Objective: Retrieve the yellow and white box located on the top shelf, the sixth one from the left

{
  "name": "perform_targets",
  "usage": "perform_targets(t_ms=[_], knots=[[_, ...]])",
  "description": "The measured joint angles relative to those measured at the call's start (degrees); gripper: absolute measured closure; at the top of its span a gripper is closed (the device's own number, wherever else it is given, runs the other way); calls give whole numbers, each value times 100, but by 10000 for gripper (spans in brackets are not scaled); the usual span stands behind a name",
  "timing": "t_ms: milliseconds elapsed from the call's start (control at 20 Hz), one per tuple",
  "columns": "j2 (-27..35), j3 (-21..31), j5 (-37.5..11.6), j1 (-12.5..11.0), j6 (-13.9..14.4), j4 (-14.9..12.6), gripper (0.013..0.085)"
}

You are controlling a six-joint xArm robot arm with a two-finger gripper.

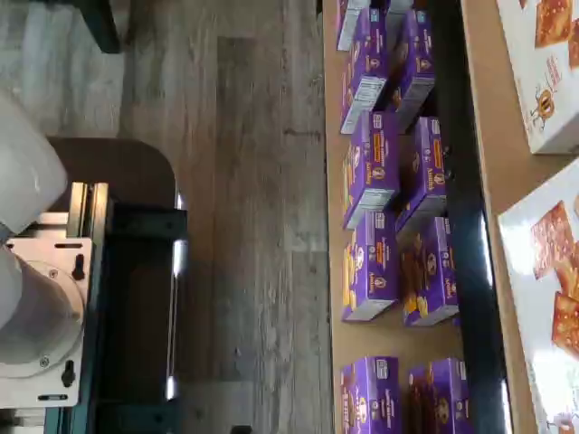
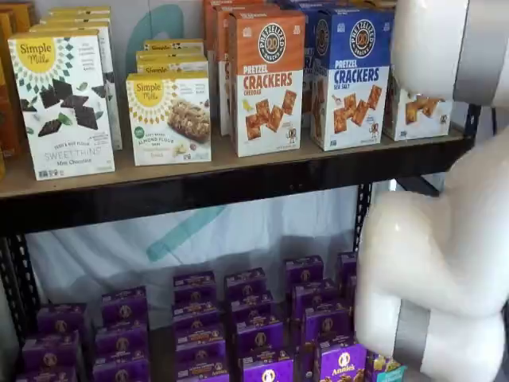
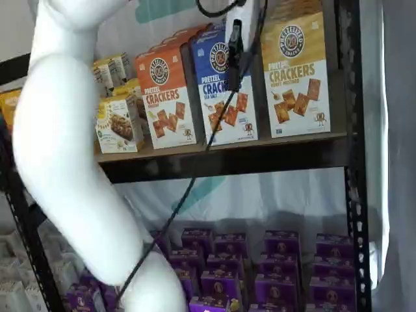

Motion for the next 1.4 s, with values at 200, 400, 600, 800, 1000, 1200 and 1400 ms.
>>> perform_targets(t_ms=[200, 400, 600, 800, 1000, 1200, 1400], knots=[[67, -160, 335, 420, 36, -805, 130], [-154, 109, 174, 329, 22, -659, 130], [-390, 413, -168, -4, -36, -58, 130], [-595, 678, -561, -422, -114, 702, 130], [-709, 823, -966, -578, -226, 948, 130], [-846, 1024, -1576, -634, -394, 1077, 130], [-770, 952, -1893, -637, -486, 1113, 130]])
